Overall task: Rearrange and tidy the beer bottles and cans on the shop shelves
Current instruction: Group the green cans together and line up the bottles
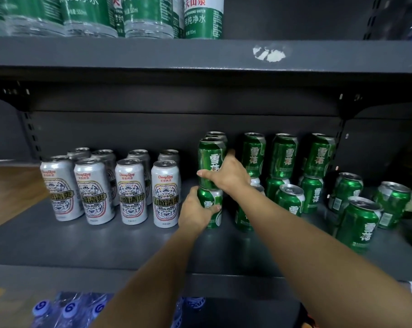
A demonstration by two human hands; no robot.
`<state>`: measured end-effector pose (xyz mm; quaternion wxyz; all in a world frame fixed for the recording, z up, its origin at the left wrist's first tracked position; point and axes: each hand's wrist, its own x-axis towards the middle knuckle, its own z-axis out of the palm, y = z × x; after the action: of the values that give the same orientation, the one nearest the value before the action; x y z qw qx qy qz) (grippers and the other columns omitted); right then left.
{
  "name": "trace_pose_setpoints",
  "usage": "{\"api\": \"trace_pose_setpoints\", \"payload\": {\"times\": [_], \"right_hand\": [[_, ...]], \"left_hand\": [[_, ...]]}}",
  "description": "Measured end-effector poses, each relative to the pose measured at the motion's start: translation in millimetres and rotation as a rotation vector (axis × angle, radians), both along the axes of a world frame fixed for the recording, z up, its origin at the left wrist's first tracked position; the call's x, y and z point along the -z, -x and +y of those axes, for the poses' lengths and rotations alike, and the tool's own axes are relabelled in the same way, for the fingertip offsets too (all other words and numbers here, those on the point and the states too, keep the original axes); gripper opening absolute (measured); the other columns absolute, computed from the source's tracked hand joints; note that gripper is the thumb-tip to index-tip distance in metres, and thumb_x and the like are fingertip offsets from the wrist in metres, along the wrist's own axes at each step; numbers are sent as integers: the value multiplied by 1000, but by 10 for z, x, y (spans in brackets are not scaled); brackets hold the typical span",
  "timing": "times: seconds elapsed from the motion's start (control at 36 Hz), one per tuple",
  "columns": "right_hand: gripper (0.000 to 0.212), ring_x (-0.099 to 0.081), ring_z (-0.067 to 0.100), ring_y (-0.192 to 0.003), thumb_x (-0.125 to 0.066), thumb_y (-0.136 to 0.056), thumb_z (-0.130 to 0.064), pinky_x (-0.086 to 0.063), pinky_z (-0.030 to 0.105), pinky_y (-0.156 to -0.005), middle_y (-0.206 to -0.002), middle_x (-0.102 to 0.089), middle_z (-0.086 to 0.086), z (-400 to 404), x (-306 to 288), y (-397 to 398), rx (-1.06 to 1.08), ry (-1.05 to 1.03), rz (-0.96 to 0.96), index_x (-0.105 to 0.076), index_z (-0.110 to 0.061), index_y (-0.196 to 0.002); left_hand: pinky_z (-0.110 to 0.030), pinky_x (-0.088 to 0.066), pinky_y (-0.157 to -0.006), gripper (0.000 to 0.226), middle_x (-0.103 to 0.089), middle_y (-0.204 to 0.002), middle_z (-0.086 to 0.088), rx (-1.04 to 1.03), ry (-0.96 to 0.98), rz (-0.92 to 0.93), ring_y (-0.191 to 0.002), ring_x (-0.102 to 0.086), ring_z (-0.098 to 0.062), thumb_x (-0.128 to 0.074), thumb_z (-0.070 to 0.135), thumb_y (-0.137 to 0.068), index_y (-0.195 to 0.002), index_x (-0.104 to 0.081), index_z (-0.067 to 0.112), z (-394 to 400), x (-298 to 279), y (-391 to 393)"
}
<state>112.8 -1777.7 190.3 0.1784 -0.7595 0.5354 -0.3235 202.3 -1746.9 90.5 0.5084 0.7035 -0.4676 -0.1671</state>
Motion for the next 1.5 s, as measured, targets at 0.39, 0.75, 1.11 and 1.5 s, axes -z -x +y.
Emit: {"api": "trace_pose_setpoints", "payload": {"times": [0.39, 0.75, 1.11, 1.5], "right_hand": [[77, -58, 25, -112, -82, -68, -48, -48, 43, -95, -120, -61, 4, -124, 95, 54, -148, -88, -19, -44, -12, -124], [28, -48, 18, -101, -56, -93, -30, -29, 35, -92, -93, -57, -10, 55, 265, 1009, 435, 510, -630, -51, -15, -116], [111, -25, 27, -144, -80, -75, -31, -27, 45, -116, -159, -20, 3, -280, 846, 2826, 253, -67, -448, -3, -23, -154], [75, -57, 24, -113, -81, -72, -43, -46, 35, -86, -121, -61, 1, -548, 990, 2801, 145, -97, -121, -36, -19, -126]], "left_hand": [[-42, -49, -92, 62, -64, -112, 0, 6, -6, 11, -103, -61, -21, -81, 30, -71, -123, -47, 22, -24, 47, -33], [-36, -39, -80, 57, -46, -104, 0, -253, 333, -123, -102, -49, -26, -73, 23, -79, -128, -46, 10, 456, 55, 579], [-31, -42, -77, 33, -50, -115, 4, 37, 375, -334, -110, -49, -17, -63, 13, -83, -115, -56, 21, 172, -185, 1585], [-38, -2, -119, 86, -7, -160, 0, 61, -41, -823, -147, -3, -21, -56, 46, -87, -153, -4, 26, -328, -199, 1977]]}}
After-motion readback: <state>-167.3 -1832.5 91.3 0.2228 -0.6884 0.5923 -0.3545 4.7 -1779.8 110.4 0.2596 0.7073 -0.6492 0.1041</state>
